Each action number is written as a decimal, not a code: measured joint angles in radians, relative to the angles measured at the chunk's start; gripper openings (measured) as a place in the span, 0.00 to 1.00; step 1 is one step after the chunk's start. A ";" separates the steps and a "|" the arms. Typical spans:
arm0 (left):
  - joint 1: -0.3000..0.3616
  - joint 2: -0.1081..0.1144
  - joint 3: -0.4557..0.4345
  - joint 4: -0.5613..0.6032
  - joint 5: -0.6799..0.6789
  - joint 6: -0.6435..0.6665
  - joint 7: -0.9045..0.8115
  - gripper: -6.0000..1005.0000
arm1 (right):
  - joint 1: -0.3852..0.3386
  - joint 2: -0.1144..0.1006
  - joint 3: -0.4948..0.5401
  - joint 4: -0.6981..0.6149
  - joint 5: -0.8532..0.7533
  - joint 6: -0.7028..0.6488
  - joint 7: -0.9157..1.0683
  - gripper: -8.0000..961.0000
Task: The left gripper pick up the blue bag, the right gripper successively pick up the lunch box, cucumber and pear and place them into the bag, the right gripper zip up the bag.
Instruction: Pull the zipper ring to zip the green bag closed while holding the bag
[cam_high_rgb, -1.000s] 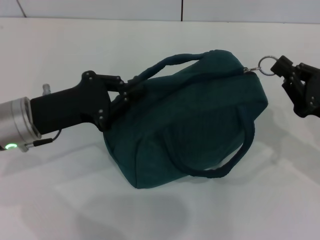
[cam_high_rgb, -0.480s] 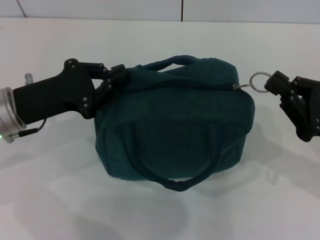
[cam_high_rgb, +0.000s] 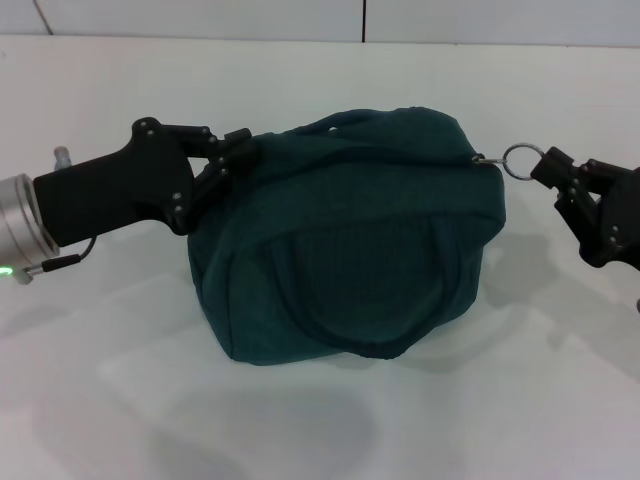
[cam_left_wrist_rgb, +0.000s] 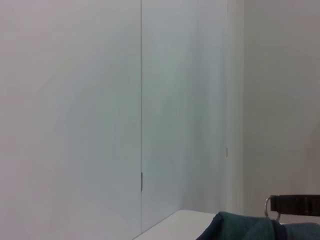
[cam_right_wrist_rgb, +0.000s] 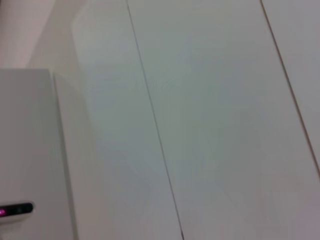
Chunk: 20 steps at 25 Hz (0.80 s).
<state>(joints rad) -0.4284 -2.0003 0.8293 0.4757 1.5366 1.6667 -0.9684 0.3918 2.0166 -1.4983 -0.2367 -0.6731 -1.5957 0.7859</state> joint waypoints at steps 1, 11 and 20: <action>0.000 0.000 0.000 0.000 0.000 0.000 0.000 0.06 | 0.001 0.001 -0.001 0.000 0.000 0.009 -0.003 0.01; 0.002 -0.001 -0.001 0.000 0.001 -0.004 0.008 0.06 | -0.003 0.002 0.000 0.007 0.001 0.095 -0.005 0.01; 0.004 -0.003 -0.001 0.000 0.000 -0.006 0.008 0.06 | -0.002 0.002 -0.001 0.029 -0.002 0.147 -0.005 0.02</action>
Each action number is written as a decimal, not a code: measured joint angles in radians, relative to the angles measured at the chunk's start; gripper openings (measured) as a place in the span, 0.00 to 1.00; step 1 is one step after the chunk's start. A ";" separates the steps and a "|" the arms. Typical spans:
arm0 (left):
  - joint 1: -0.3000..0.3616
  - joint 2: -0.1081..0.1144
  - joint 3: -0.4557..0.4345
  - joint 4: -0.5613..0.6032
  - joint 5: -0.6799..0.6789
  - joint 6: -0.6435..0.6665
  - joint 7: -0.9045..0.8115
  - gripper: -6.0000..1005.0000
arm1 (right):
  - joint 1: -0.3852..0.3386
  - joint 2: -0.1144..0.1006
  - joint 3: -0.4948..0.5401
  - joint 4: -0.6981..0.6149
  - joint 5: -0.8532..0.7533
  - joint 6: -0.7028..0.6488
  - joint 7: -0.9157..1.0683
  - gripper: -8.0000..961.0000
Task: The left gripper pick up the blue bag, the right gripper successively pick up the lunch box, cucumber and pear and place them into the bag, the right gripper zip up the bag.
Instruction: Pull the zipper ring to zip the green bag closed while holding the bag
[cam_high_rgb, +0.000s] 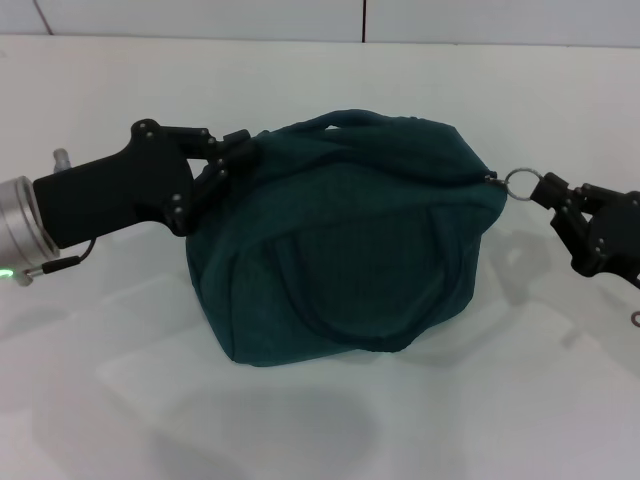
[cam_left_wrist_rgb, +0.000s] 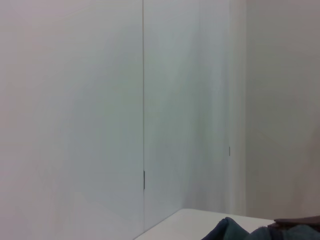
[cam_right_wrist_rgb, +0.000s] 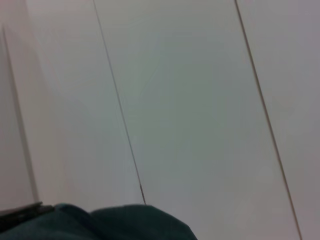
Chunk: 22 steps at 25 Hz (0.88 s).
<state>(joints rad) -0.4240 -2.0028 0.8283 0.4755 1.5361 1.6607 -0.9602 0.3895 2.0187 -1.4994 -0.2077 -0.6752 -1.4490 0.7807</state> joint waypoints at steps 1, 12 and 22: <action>0.001 0.000 0.000 0.000 -0.001 0.000 0.000 0.06 | 0.000 0.000 0.001 0.006 0.000 0.002 0.000 0.02; 0.004 -0.004 0.000 -0.001 -0.004 -0.001 0.002 0.06 | -0.004 0.000 0.001 0.023 0.003 0.012 0.001 0.01; 0.004 -0.004 0.000 0.000 -0.005 -0.001 0.002 0.06 | -0.011 0.000 0.007 0.027 0.014 0.076 0.000 0.01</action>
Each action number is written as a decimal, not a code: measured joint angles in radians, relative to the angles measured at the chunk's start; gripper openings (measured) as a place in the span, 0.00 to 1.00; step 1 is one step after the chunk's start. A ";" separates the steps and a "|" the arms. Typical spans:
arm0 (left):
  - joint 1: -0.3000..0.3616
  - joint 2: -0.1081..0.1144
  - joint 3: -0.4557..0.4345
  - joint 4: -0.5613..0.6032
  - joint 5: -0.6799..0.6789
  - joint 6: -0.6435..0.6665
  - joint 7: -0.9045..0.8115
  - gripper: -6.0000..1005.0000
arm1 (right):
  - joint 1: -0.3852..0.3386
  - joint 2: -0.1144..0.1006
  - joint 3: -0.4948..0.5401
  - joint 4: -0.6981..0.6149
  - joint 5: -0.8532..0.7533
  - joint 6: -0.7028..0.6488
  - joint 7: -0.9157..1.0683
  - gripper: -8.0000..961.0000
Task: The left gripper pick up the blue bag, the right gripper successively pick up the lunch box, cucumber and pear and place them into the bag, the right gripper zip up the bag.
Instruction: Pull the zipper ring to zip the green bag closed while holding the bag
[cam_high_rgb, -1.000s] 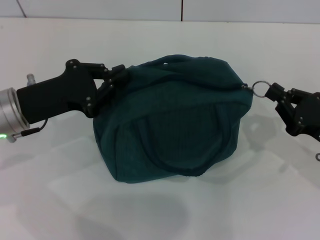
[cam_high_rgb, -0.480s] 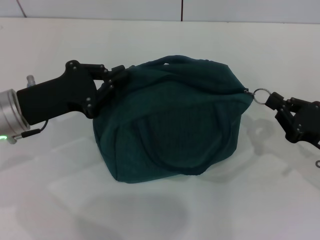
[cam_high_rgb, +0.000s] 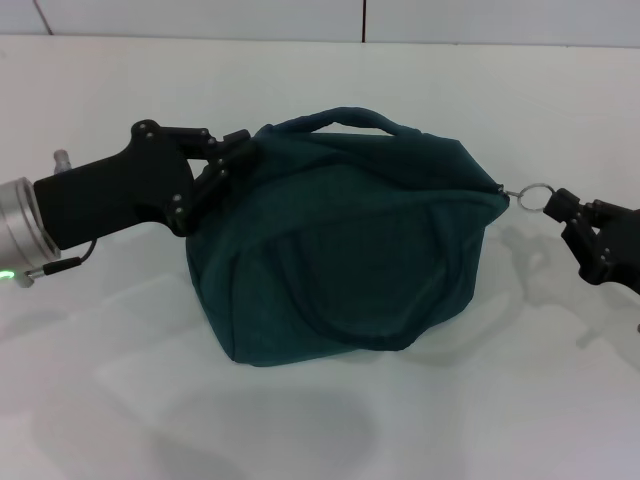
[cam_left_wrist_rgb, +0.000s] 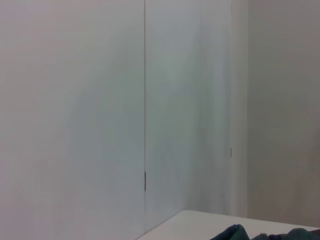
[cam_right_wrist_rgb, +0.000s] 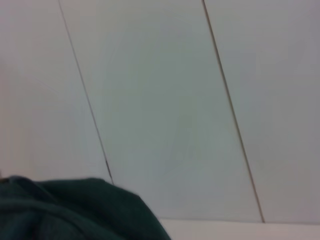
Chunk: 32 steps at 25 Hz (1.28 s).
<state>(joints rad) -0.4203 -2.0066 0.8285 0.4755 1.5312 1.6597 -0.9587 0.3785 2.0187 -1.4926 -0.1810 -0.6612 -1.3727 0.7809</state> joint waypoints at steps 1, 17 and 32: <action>0.000 0.000 0.000 0.000 0.000 0.000 0.000 0.06 | 0.000 0.000 0.000 0.000 0.000 0.010 0.000 0.01; 0.001 -0.002 0.000 -0.001 0.002 0.000 0.001 0.06 | 0.004 0.002 -0.009 -0.005 -0.004 0.027 0.006 0.06; 0.003 -0.006 0.000 -0.009 0.002 -0.006 0.023 0.06 | 0.015 0.002 -0.042 -0.012 -0.011 0.060 -0.039 0.16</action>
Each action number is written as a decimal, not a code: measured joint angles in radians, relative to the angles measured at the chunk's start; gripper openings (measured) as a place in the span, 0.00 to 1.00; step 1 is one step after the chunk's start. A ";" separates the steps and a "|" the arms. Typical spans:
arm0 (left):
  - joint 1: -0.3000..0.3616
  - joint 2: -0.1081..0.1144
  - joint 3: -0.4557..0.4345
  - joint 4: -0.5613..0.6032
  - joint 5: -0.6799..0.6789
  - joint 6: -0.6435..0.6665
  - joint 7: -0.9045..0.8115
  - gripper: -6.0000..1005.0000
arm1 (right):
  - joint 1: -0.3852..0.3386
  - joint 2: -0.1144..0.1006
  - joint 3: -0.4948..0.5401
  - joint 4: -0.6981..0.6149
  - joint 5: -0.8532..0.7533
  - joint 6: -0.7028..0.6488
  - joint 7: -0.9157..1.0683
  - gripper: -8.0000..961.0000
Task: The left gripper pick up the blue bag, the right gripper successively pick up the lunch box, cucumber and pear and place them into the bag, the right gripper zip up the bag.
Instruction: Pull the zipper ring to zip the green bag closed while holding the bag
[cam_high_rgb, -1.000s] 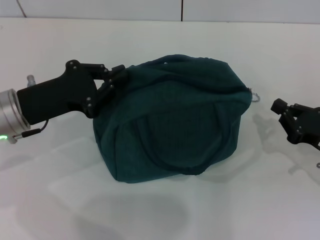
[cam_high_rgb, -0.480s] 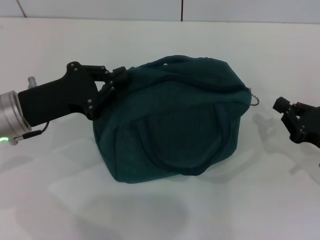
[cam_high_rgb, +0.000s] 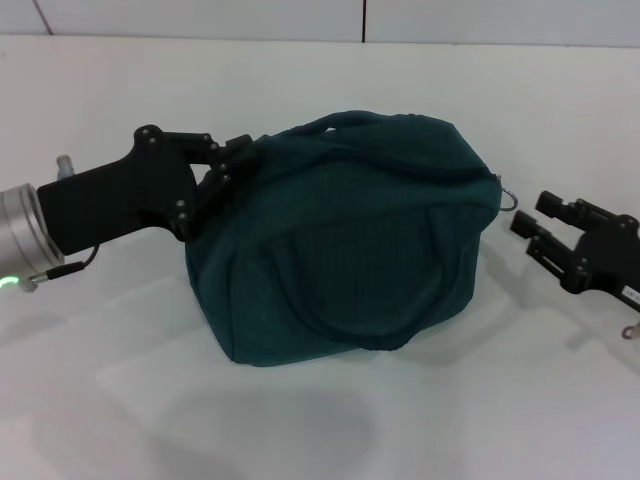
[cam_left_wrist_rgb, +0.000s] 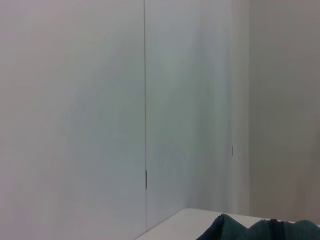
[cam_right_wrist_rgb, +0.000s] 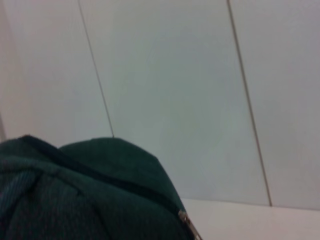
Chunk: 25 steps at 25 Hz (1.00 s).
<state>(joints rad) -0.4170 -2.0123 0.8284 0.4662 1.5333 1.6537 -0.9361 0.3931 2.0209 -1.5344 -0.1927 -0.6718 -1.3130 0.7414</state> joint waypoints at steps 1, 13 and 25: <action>0.001 0.000 0.000 0.000 -0.001 0.000 0.000 0.06 | 0.009 0.000 -0.006 0.000 0.000 0.014 0.000 0.23; 0.011 -0.010 0.000 0.000 -0.004 0.000 0.003 0.06 | 0.074 0.001 -0.036 -0.007 0.000 0.074 -0.003 0.52; 0.016 -0.015 0.000 0.000 -0.004 0.000 0.013 0.06 | 0.090 0.006 -0.076 -0.040 0.000 0.132 -0.011 0.43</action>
<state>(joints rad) -0.4010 -2.0271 0.8283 0.4662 1.5291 1.6536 -0.9235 0.4831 2.0266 -1.6108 -0.2325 -0.6715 -1.1808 0.7302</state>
